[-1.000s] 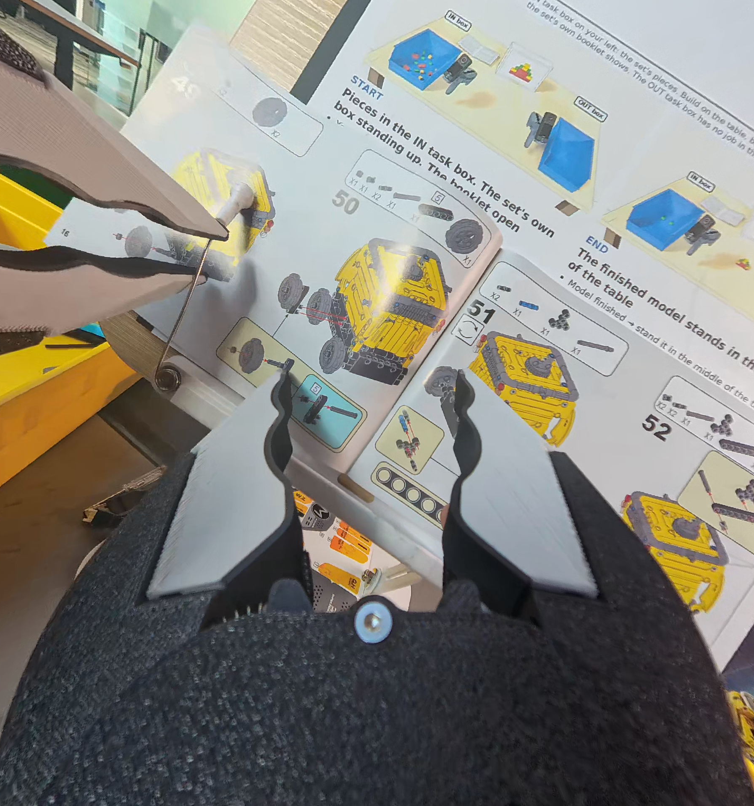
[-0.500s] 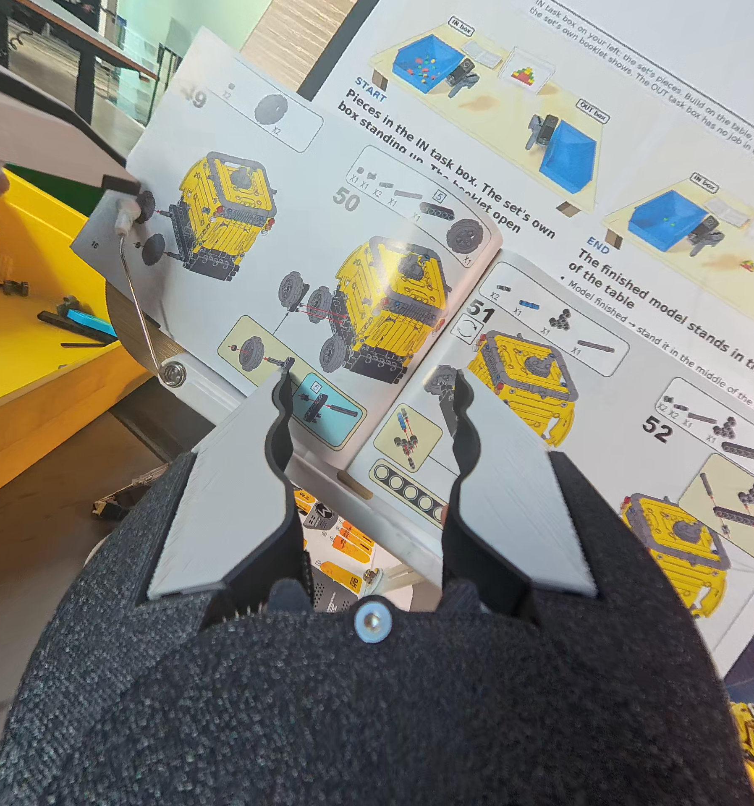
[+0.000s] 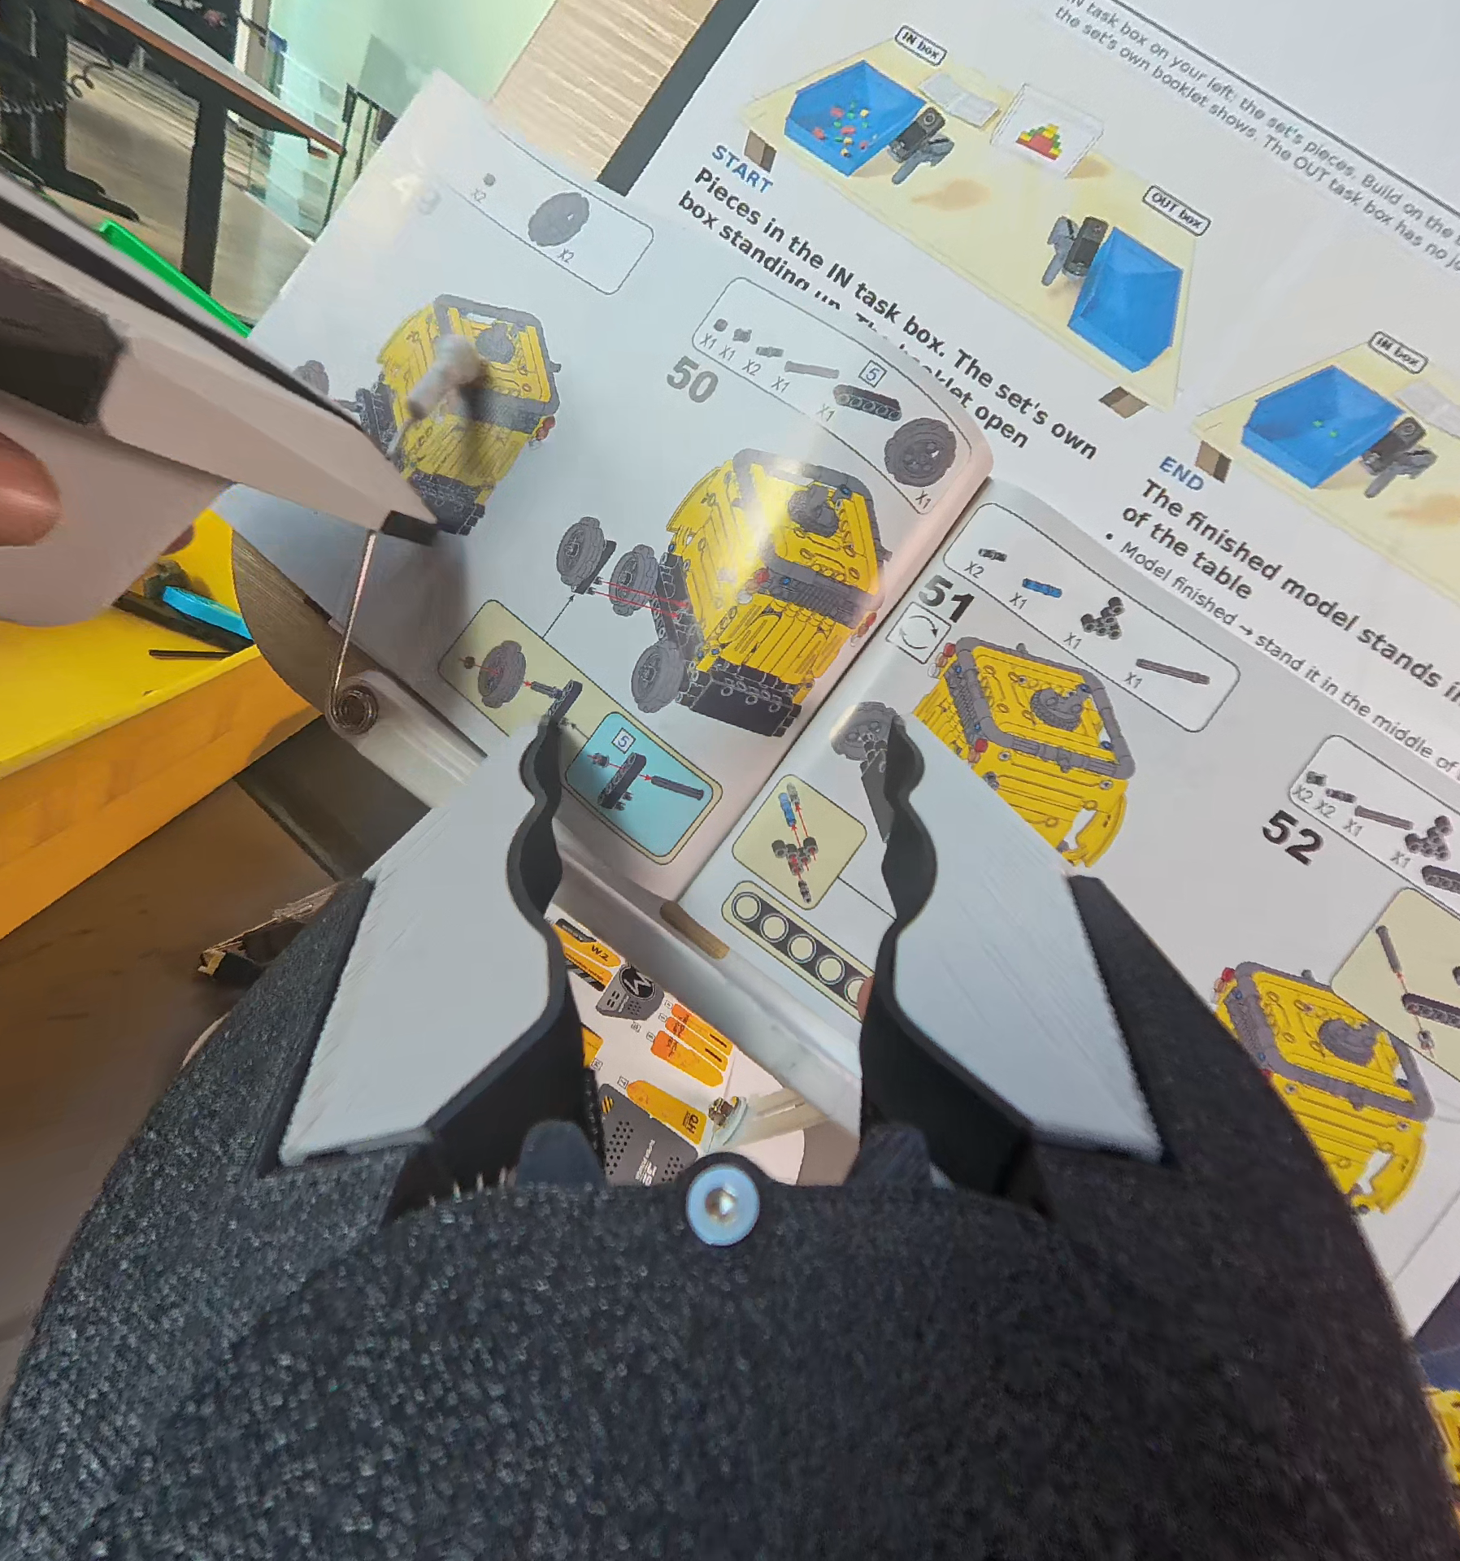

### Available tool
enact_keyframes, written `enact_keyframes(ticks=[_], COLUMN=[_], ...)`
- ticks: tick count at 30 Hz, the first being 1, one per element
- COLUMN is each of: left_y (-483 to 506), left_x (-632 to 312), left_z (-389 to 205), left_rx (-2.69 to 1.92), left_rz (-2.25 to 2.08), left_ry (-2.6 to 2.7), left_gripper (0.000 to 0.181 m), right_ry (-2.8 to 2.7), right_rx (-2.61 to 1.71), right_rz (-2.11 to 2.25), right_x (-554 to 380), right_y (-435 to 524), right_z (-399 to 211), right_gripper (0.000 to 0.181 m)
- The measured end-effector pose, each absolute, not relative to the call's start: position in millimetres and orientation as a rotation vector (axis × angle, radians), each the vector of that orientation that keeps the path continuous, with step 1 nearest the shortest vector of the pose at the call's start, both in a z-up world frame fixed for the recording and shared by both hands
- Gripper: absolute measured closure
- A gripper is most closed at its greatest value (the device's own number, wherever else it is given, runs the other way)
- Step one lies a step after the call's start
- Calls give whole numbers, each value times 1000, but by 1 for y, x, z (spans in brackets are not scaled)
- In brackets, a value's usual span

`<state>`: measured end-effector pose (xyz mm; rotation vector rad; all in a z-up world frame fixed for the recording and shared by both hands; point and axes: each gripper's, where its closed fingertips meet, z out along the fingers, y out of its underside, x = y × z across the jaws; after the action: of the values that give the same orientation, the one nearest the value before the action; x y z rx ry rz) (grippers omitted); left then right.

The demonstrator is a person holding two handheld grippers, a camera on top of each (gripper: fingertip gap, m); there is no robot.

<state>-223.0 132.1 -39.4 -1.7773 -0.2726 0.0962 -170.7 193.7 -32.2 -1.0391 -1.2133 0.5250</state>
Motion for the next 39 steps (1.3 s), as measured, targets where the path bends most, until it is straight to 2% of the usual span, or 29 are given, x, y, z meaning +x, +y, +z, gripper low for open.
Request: enact_keyframes(ticks=[4,6,9,12,15,19,23,28,31,33,36,38,39], left_y=[165,171,169,168,166,150,121,90,82,79,75,74,74], left_x=[-178,-172,-171,-171,-169,-172,-214,-253,-265,-269,-269,-269,-269], left_z=[-44,-52,-55,-56,-57,-35,-30,-38,-45,-49,-50,-53,-55], left_rx=[-1897,-1914,-1944,-2006,-2013,-1848,-1752,-1699,-1690,-1681,-1642,-1627,-1631], left_rz=[396,542,495,414,404,273,308,339,306,271,238,219,211], left_ry=[190,360,451,442,455,261,-9,-191,-242,-260,-261,-261,-263], left_gripper=[181,181,181,179,168,171,171,165,161,161,161,161,161], right_ry=[-1253,-1283,-1288,-1301,-1307,-1172,-938,-783,-748,-806,-935,-946,-961], right_rx=[-999,-975,-949,-950,-963,-1035,-1230,-1373,-1422,-1441,-1520,-1495,-1483], right_rz=[532,527,547,564,566,625,716,748,819,782,693,594,567], right_x=[-170,-170,-171,-170,-163,-134,-103,-81,-74,-77,-87,-88,-90], right_y=[188,186,183,182,182,201,242,266,269,275,286,298,300], right_z=[-37,-41,-41,-42,-41,-28,-20,-8,7,4,-20,-23,-23], right_gripper=[99,104,105,102,100,109,117,117,124,149,152,166,166])
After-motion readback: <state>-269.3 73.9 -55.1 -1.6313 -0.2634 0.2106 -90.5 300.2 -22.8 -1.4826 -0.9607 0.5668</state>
